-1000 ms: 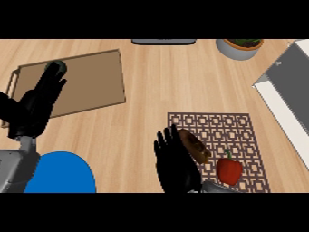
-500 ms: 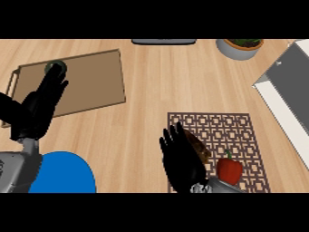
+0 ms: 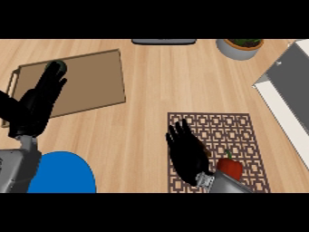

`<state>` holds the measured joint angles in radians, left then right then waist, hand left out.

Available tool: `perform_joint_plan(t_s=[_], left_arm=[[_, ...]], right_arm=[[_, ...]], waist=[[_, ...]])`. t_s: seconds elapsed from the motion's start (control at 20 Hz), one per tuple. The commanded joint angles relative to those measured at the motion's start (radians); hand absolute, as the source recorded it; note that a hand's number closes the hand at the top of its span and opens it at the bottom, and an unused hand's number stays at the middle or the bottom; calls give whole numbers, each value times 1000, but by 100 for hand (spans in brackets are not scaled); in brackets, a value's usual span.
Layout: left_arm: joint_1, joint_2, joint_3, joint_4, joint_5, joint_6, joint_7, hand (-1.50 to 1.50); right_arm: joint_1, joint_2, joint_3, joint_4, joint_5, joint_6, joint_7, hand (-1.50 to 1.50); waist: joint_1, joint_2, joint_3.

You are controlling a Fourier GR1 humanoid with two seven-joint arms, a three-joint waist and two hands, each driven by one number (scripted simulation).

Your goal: Pick the sweet potato from the placemat and place it in the tiered shelf

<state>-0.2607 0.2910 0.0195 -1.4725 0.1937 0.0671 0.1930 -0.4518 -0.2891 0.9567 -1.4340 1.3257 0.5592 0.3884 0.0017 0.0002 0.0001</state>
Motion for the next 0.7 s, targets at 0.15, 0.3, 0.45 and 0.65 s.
perform_joint_plan(t_s=[0.15, 0.3, 0.45, 0.65], left_arm=[[-4, -35, 11, 15, -43, -1, -28, 0], [16, -26, 12, -102, -26, 7, 83, 0], [38, -24, 33, -71, -27, -23, 37, 0], [2, -35, 18, -79, -42, -11, 77, 0]], right_arm=[[20, 18, -82, 117, 79, -80, -108, -150], [3, 99, -97, 227, 106, -76, -103, -150], [14, 98, -125, 295, 138, -124, -133, 150], [-34, 98, -80, 313, 196, -188, -215, 150]], waist=[[0, 0, 0], [4, -1, 0], [4, 0, 0], [6, 0, 0]])
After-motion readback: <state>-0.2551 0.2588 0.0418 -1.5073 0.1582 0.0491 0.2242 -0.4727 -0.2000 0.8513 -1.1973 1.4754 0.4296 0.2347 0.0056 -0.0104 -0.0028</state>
